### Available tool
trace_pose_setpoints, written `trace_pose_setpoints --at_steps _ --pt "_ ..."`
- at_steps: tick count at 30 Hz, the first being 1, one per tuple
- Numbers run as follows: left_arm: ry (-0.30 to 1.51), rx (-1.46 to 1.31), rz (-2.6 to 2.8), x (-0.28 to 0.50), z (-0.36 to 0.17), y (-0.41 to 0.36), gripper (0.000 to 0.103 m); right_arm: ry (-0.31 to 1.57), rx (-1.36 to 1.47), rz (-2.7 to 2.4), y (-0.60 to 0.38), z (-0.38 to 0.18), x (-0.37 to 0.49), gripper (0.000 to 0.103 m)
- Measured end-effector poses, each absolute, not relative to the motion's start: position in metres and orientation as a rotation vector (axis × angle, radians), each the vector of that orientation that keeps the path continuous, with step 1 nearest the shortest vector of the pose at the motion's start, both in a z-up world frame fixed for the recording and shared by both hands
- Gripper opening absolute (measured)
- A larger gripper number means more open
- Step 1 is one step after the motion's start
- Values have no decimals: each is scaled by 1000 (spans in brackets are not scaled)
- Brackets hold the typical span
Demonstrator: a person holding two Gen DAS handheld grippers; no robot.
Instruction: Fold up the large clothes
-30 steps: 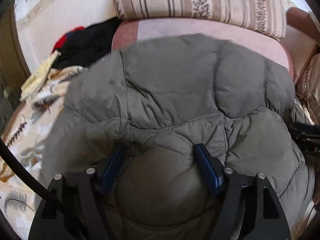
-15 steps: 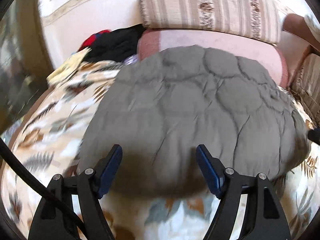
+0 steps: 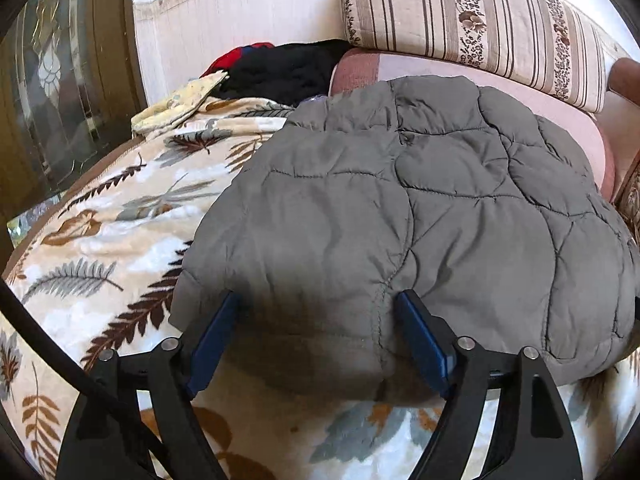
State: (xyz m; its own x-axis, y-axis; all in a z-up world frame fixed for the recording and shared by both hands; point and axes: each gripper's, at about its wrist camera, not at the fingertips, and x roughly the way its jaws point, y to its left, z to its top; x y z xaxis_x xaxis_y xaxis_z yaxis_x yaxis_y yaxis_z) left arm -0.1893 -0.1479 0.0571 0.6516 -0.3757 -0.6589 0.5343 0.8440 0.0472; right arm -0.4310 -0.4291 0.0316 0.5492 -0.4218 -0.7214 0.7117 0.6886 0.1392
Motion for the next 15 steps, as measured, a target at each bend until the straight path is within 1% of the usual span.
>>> trace_pose_setpoints --at_steps 6,15 --pt "679 261 -528 -186 51 -155 82 742 442 -695 -433 17 -425 64" --pt "688 257 -533 -183 48 -154 82 737 422 -681 -431 10 -425 65"
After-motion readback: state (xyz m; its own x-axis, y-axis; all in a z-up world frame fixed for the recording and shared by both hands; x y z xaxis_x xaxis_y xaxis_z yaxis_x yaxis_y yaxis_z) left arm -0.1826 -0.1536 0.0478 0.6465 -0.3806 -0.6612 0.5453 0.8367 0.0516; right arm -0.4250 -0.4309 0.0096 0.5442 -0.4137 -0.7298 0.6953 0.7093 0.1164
